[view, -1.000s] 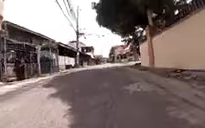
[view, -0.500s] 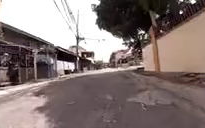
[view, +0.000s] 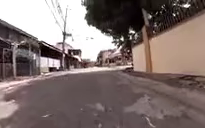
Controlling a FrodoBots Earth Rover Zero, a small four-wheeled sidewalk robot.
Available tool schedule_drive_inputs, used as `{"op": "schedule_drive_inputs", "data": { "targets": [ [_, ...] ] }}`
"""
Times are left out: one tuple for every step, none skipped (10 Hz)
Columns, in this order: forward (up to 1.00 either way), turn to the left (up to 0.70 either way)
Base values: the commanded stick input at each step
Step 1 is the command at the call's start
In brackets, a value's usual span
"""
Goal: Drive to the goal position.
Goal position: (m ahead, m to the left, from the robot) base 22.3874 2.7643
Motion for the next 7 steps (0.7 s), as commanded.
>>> {"op": "schedule_drive_inputs", "data": {
  "targets": [
    [1.00,0.00],
    [1.00,0.00],
    [1.00,0.00],
    [1.00,0.00],
    [1.00,0.00],
    [1.00,0.00],
    [1.00,0.00]
  ]
}}
